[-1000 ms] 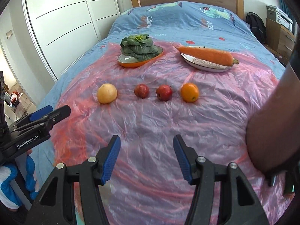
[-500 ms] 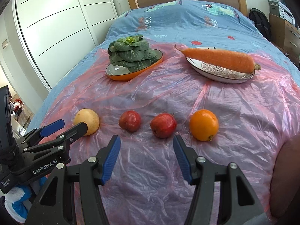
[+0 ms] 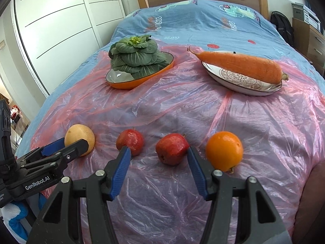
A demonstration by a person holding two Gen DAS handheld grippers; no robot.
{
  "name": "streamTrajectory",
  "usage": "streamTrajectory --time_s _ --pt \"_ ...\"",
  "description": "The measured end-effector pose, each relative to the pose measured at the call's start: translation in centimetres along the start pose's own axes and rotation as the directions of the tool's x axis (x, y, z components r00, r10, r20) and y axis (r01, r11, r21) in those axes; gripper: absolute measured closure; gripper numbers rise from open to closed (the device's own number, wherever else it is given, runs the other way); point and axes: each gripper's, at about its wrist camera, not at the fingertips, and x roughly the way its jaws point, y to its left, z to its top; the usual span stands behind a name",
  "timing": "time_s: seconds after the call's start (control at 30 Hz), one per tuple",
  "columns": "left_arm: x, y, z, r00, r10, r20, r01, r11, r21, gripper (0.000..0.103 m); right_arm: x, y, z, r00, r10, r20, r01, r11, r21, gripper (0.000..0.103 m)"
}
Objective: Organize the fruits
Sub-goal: 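Grasp the grapefruit with the left tool while the right tool grasps a red apple, then lift the grapefruit and red apple off the sheet with both tools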
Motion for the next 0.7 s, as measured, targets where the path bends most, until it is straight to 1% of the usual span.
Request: streamTrajectory --time_s 0.1,0.17,0.23,0.27,0.3,0.37,0.43,0.5,0.53,0.57,0.7 --pt "0.3 -0.2 0.0 1.000 0.005 -0.003 -0.005 1.000 0.013 0.030 0.5 -0.3 0.0 1.000 -0.007 -0.005 0.007 1.000 0.014 0.028" --pt "0.3 -0.3 0.0 1.000 0.005 -0.003 -0.005 1.000 0.020 0.030 0.9 -0.5 -0.2 1.000 -0.011 -0.009 0.011 1.000 0.027 0.035" --pt "0.3 -0.3 0.1 1.000 0.008 -0.002 -0.008 1.000 0.022 0.031 1.1 -0.7 -0.4 1.000 -0.012 -0.008 0.013 0.999 0.039 0.038" --pt "0.3 -0.4 0.1 1.000 0.011 -0.002 -0.011 1.000 0.025 0.032 1.1 -0.8 -0.5 1.000 -0.015 -0.005 0.015 0.999 0.044 0.044" --pt "0.4 -0.4 0.1 1.000 0.012 -0.001 -0.012 1.000 0.027 0.033 1.1 -1.0 -0.6 1.000 -0.017 -0.002 0.017 0.999 0.049 0.046" --pt "0.4 -0.4 0.1 1.000 0.011 -0.002 -0.011 1.000 0.026 0.040 1.0 -1.3 -0.6 1.000 -0.016 0.007 0.015 0.998 0.064 0.055" --pt "0.5 -0.5 0.1 1.000 0.004 -0.003 -0.004 1.000 0.024 0.043 0.9 -1.5 -0.7 1.000 -0.015 0.012 0.014 0.997 0.073 0.062" --pt "0.4 -0.6 0.0 1.000 -0.005 -0.002 0.005 0.999 0.033 0.049 1.0 -1.6 -0.8 1.000 -0.017 0.014 0.016 0.997 0.078 0.066" --pt "0.4 -0.7 -0.1 1.000 -0.011 -0.001 0.011 0.999 0.038 0.054 1.0 -1.7 -0.8 1.000 -0.016 0.016 0.015 0.997 0.080 0.067" --pt "0.4 -0.8 -0.1 1.000 -0.019 0.000 0.019 0.999 0.039 0.057 1.0 -1.7 -0.8 1.000 -0.016 0.018 0.015 0.997 0.081 0.069" --pt "0.3 -0.6 -0.2 1.000 -0.028 0.004 0.028 0.999 0.029 0.057 0.9 -1.7 -0.9 1.000 -0.019 0.022 0.017 0.996 0.082 0.073"
